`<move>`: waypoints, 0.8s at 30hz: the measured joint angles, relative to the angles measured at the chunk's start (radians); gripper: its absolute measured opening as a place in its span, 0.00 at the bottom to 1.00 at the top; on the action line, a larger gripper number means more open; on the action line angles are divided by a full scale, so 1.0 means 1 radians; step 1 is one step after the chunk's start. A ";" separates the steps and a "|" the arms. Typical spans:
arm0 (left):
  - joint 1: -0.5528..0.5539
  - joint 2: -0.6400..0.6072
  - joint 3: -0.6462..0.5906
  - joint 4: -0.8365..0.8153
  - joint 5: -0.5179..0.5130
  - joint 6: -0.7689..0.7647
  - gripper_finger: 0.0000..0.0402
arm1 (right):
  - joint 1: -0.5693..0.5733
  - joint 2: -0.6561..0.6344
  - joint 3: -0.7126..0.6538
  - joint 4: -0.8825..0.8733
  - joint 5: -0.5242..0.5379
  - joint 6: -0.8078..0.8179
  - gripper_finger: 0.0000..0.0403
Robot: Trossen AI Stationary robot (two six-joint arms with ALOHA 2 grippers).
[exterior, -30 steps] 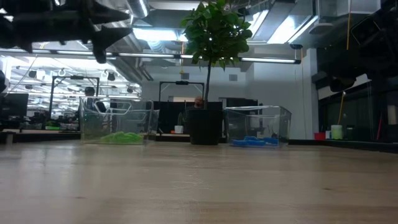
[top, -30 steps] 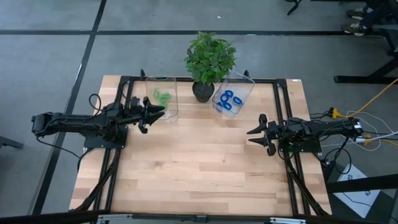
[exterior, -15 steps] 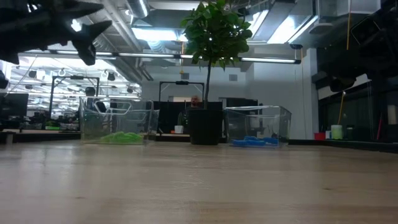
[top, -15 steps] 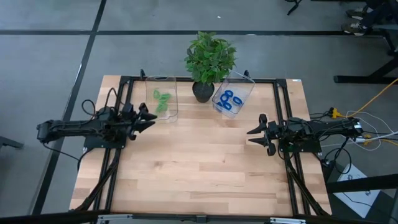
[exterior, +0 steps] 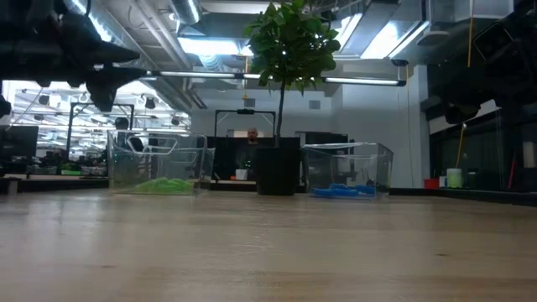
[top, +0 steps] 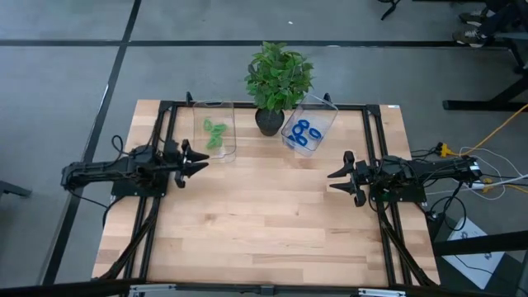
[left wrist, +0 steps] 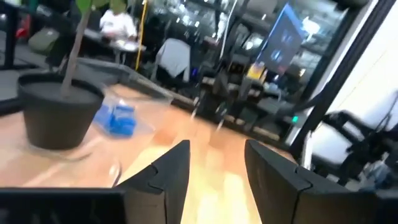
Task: Sort spring keychains
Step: Return to Home Position
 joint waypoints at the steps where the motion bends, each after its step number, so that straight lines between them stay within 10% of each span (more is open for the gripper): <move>1: -0.009 0.000 0.000 -0.018 -0.009 0.007 0.37 | 0.000 0.000 0.000 0.000 0.000 0.000 0.38; 24: -0.030 0.059 0.000 -0.055 0.012 -0.038 0.38 | 0.000 0.000 0.000 0.000 0.000 0.000 0.38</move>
